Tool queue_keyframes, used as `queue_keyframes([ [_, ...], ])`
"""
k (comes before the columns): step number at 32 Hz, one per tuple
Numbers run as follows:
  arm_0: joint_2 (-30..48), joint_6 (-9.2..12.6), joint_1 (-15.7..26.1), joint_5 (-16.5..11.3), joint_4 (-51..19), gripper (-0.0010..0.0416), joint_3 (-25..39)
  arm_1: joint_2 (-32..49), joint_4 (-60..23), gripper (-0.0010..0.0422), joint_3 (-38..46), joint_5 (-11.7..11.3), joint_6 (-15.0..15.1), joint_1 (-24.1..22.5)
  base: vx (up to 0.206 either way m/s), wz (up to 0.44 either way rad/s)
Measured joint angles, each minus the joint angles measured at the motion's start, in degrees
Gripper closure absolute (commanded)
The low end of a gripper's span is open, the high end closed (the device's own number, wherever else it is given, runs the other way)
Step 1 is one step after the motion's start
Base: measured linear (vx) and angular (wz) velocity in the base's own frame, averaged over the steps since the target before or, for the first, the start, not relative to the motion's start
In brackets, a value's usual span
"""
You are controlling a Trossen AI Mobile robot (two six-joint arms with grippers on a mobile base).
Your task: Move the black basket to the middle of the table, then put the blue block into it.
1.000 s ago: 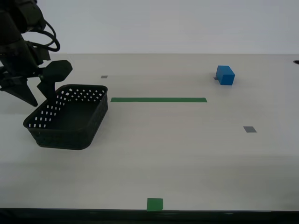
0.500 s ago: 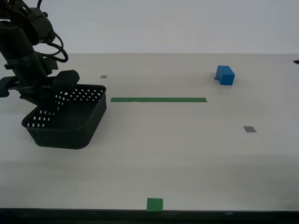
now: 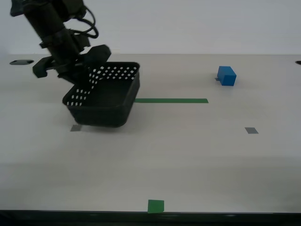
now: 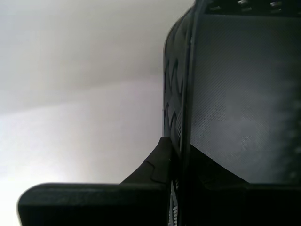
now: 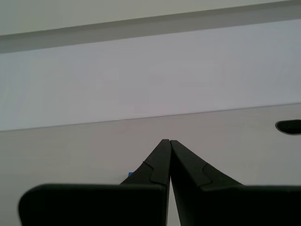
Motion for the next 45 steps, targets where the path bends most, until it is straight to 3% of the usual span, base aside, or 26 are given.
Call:
queue_keyframes([
  [5, 0.0, 0.0, 0.0, 0.0, -1.3, 0.0406, 0.0, 0.9, -0.6, 0.0413, 8.2, -0.3, -0.9, -5.2, 0.0, 0.0],
  [12, 0.0, 0.0, 0.0, 0.0, -1.9, 0.0406, 0.0, 15.1, -10.0, 0.0413, 26.7, -0.6, 1.0, -8.8, 0.0, 0.0],
  [20, 0.0, 0.0, 0.0, 0.0, -3.0, 0.0405, 0.0, 29.1, -18.4, 0.0413, 45.8, -0.9, 0.8, -11.3, 0.0, 0.0],
  [26, 0.0, 0.0, 0.1, 0.0, -3.7, 0.0405, 0.0, 30.2, -18.1, 0.0412, 46.8, -4.1, 1.6, -14.3, 0.0, 0.0],
  [30, 0.0, 0.1, 0.1, 0.0, -3.8, 0.0405, 0.0, 30.2, -18.1, 0.0412, 46.6, -4.4, 1.8, -14.4, 0.0, 0.0],
  [34, 0.0, 0.2, 0.2, 0.0, -3.8, 0.0405, 0.0, 30.2, -18.4, 0.0364, 46.5, -4.3, 3.8, -14.5, 0.0, 0.0],
  [37, 0.0, 0.3, 0.3, 0.0, -4.3, 0.0406, 0.0, 30.2, -18.5, 0.0272, 46.1, -4.3, 3.7, -14.6, 0.0, 0.0],
  [40, 0.0, 0.3, 0.3, 0.0, -5.0, 0.0405, 0.0, 30.2, -18.3, 0.0222, 46.1, -4.3, 3.3, -14.5, 0.0, 0.0],
  [43, 0.0, 0.3, 0.3, 0.0, -5.4, 0.0405, 0.0, 29.8, -18.2, 0.0215, 46.8, -4.3, 3.3, -14.6, 0.0, 0.0],
  [45, 0.0, 0.3, 0.3, 0.0, -5.4, 0.0406, 0.0, 28.8, -18.4, 0.0239, 47.8, -4.3, 3.5, -14.6, 0.0, 0.0],
])
